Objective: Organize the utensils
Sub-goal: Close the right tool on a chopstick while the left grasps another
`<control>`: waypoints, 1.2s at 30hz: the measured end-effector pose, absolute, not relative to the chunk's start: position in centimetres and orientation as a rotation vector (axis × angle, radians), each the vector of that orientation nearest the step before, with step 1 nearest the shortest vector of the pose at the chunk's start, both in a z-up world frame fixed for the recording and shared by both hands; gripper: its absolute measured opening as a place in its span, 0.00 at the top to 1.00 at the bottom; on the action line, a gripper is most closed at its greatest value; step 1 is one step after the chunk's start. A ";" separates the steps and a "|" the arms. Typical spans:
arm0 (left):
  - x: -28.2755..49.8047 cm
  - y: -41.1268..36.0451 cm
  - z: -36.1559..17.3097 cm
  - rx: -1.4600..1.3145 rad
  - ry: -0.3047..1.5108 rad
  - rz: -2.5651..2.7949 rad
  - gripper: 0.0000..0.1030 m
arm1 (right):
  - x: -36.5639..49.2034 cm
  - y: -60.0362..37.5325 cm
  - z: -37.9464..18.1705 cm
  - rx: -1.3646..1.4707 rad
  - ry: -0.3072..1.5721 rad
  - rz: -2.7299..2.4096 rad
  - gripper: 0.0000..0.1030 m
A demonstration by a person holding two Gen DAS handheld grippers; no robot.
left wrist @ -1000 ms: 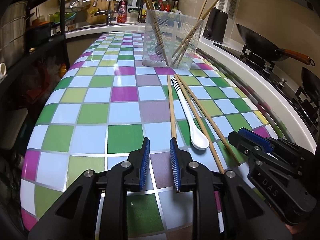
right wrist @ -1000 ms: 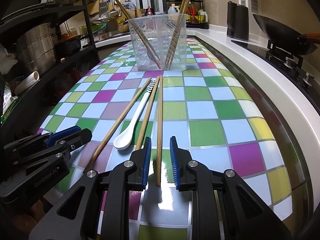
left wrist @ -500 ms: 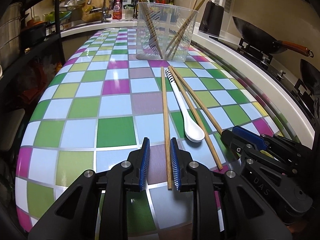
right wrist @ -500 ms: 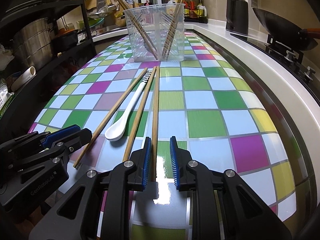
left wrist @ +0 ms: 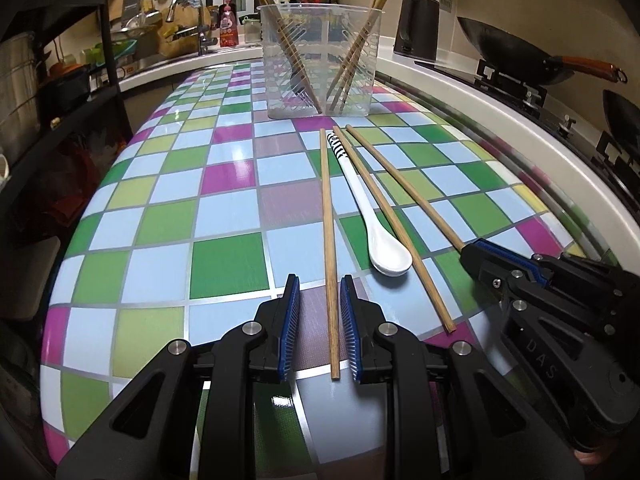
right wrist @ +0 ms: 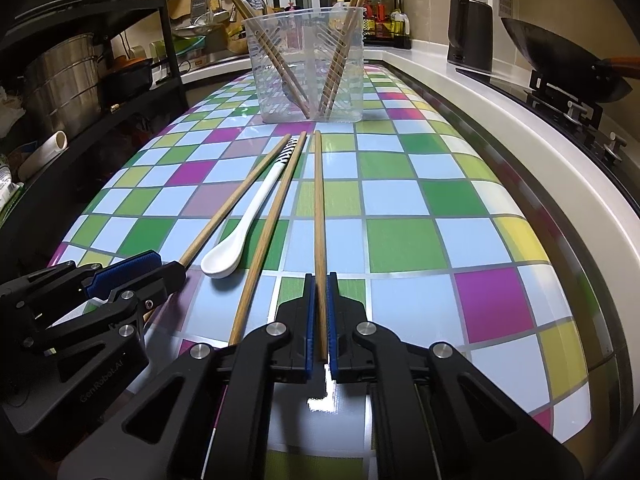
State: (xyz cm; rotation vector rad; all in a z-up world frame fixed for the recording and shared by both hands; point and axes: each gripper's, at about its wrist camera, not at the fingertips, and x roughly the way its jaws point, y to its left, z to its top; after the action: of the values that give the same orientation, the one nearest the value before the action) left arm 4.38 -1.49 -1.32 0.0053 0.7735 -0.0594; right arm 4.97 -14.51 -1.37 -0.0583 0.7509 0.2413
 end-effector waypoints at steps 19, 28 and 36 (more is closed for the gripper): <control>4.8 1.0 -1.4 -0.059 0.759 0.051 0.93 | 5.0 -15.7 -1.4 -0.030 0.731 0.153 0.92; 4.9 0.8 -1.4 -0.048 0.744 0.050 0.93 | 5.0 -15.7 -1.5 -0.039 0.720 0.156 0.92; 5.0 0.4 -1.5 -0.030 0.729 0.048 0.93 | 5.1 -15.4 -1.6 -0.056 0.701 0.153 0.91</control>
State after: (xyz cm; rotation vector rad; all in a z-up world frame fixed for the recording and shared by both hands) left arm 4.96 0.42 -1.47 -0.0299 0.7293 0.0476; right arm 5.10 -15.42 -1.55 -0.0559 0.7015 0.1530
